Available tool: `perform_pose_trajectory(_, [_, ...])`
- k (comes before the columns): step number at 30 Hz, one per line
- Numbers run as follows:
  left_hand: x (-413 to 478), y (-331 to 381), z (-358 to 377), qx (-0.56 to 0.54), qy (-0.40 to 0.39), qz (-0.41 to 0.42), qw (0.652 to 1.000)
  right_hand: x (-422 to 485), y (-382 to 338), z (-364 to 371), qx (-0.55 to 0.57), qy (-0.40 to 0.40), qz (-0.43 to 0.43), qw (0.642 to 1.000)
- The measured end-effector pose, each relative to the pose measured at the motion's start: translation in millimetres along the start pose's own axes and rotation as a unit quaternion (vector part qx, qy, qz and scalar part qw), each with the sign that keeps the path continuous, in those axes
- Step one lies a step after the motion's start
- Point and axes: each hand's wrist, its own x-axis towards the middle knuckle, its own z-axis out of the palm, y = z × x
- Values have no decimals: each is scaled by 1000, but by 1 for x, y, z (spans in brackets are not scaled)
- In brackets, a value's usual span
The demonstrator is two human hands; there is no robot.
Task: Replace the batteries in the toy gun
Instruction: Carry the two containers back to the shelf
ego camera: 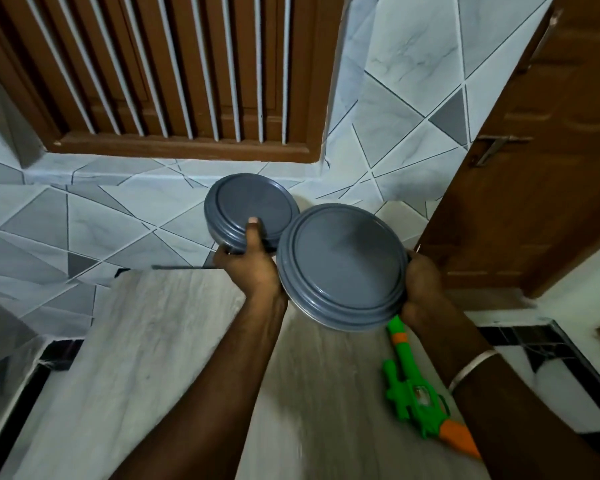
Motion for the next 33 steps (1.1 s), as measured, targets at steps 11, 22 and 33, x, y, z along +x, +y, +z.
perform_pose_trajectory(11, [-93,-2,12,-32,105,54,993,12,-45,-40,-61,-113,17,992])
perform_pose_trajectory(22, [-200,4,-49,-72,264,111,955,-37,-49,-73,-144,-241,63,958])
perform_pose_trajectory(33, [-258,39,-164,-112,387,164,900,-121,13,-42,-230,-390,43,891])
